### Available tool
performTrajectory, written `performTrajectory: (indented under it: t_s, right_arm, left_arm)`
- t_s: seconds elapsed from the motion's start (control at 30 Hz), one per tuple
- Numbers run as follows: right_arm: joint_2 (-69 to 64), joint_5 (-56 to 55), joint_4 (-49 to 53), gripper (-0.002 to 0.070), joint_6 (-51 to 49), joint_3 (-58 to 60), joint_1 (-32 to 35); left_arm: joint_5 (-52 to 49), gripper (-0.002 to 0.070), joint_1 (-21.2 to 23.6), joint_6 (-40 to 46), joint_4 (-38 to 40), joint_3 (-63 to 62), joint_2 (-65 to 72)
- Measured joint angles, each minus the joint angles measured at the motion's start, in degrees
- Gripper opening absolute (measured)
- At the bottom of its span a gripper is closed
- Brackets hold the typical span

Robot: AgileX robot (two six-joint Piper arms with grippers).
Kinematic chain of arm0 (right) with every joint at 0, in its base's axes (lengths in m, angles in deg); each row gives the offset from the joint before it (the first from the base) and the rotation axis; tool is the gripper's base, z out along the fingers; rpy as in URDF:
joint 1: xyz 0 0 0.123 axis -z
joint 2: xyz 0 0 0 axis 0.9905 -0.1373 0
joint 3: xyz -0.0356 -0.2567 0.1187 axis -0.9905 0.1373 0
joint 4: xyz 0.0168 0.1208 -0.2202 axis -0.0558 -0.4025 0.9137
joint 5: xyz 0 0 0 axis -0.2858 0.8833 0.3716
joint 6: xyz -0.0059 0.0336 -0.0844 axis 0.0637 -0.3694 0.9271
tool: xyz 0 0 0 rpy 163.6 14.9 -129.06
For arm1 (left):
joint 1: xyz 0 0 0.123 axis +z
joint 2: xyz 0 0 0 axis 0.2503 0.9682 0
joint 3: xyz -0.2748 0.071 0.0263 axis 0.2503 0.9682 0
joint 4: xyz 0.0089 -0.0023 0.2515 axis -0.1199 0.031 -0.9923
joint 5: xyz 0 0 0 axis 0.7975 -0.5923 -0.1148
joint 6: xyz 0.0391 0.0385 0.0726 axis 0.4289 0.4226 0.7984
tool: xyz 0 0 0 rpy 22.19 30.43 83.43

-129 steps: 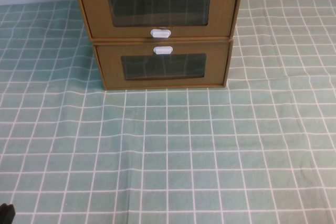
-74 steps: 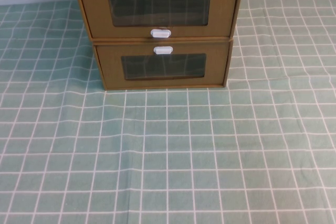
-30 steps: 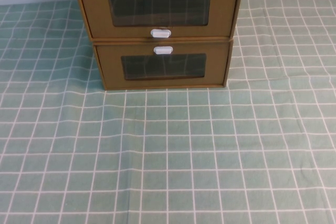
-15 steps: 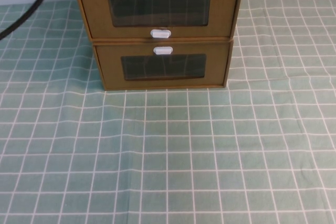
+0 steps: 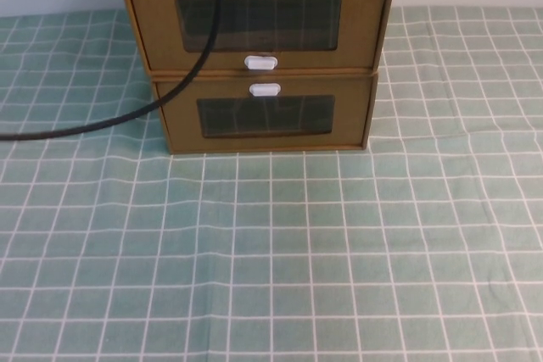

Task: Open the shoe box
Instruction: 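Pull the top drawer of the cardboard box fully open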

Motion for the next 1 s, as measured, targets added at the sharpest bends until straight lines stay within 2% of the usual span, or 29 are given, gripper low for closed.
performTrajectory:
  t_s: [0.13,0.23,0.33,0.57,0.73,0.93,1.0]
  right_arm:
    - [-1.8,4.2,-8.3,-0.0014,9.7,0.0,0.0]
    - [-4.2,7.3,-14.5,-0.0014,20.0,0.0,-0.3]
    - [-6.1,7.9,-11.2,-0.0013,23.9,-1.0,-2.7]
    - [-6.8,-2.6,18.3,-0.0014,20.9,-1.8,-17.4]
    - [-7.3,-12.4,37.5,-0.0013,16.1,-1.8,-27.9]
    - [-12.0,-20.1,67.8,-0.0014,-2.4,-2.2,-37.0]
    - [-15.0,-19.9,81.9,-0.0014,-12.3,-2.2,-39.6]
  left_arm:
    - [-1.0,-0.0005,0.0,2.6,0.3,-5.4,6.7]
    - [-6.3,-0.0005,0.0,2.3,0.3,-13.1,13.2]
    - [-12.2,-0.0005,0.0,-0.6,0.3,-22.2,20.4]
    - [-22.3,-0.0005,-0.1,-8.8,0.3,-42.0,35.0]
    - [-26.2,-0.0005,-0.1,-11.1,0.1,-46.4,39.9]
    - [-28.7,-0.0005,-0.1,-11.7,0.6,-47.2,41.2]
    - [-29.1,-0.0005,-0.1,-11.8,0.6,-47.6,41.5]
